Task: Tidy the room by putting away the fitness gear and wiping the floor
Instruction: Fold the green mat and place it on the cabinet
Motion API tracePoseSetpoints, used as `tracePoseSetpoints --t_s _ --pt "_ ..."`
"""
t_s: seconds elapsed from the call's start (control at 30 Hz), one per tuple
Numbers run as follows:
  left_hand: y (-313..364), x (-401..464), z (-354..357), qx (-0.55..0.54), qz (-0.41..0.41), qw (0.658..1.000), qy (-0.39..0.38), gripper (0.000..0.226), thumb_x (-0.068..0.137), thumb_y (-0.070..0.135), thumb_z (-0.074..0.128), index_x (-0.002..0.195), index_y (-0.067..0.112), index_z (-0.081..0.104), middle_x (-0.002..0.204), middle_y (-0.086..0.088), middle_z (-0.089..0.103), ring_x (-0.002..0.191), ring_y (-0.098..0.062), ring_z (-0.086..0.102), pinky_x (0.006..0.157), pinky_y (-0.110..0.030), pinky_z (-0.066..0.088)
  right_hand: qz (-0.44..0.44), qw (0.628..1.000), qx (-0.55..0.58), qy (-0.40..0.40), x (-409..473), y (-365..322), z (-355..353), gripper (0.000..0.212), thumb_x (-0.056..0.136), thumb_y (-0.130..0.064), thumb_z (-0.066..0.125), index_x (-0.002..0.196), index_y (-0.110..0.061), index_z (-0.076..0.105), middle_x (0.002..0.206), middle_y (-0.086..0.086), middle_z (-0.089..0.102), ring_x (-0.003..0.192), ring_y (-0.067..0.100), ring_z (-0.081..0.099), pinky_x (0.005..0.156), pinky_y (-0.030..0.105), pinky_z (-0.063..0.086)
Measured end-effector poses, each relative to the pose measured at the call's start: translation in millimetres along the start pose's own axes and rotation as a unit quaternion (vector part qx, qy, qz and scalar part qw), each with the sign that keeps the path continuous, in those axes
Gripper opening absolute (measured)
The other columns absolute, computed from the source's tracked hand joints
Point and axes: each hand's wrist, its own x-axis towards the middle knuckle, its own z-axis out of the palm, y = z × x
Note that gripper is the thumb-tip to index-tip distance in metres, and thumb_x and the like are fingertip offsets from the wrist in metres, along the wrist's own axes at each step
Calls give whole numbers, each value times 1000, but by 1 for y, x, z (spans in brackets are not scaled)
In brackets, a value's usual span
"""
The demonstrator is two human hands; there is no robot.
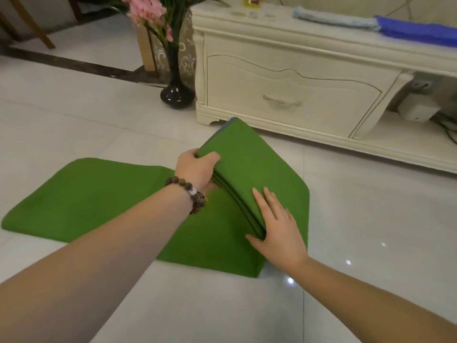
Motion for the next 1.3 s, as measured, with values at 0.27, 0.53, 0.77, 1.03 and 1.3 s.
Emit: tracePoseSetpoints --t_s 0.27,0.53,0.77,1.03,1.3 --pt "0 -19 8 12 90 993 -80 22 89 6 63 105 22 62 98 -5 71 86 -24 71 71 -45 59 121 986 113 13 -27 15 25 110 84 -12 66 133 -50 -25 160 -2 -8 147 21 -5 117 52 14" --pt "-18 -31 41 -28 66 987 -145 34 92 1 57 120 21 56 116 -7 65 98 -26 68 79 -50 57 97 994 32 49 -37 90 -39 104 85 -3 61 137 -53 -14 160 1 0 147 21 -2 117 53 16" --pt "-59 -57 134 -27 20 971 -236 41 91 -1 58 126 20 51 114 -1 64 100 -26 68 80 -49 57 165 981 -71 68 -106 173 -88 102 84 -5 63 141 -47 -11 160 4 4 147 23 2 117 54 13" --pt "-108 -86 137 36 -82 971 -224 52 81 5 70 126 9 44 115 -13 62 92 -28 69 71 -44 59 172 981 -77 -52 -160 212 -74 105 86 -6 59 135 -55 -20 155 -13 -16 147 16 -8 118 52 10" --pt "-113 -67 53 19 -97 992 -80 33 88 0 61 115 11 46 98 -7 62 82 -24 67 70 -47 59 50 990 -108 -79 -129 159 -30 100 92 -8 51 133 -59 -24 155 -11 -20 143 23 -22 114 54 -10"
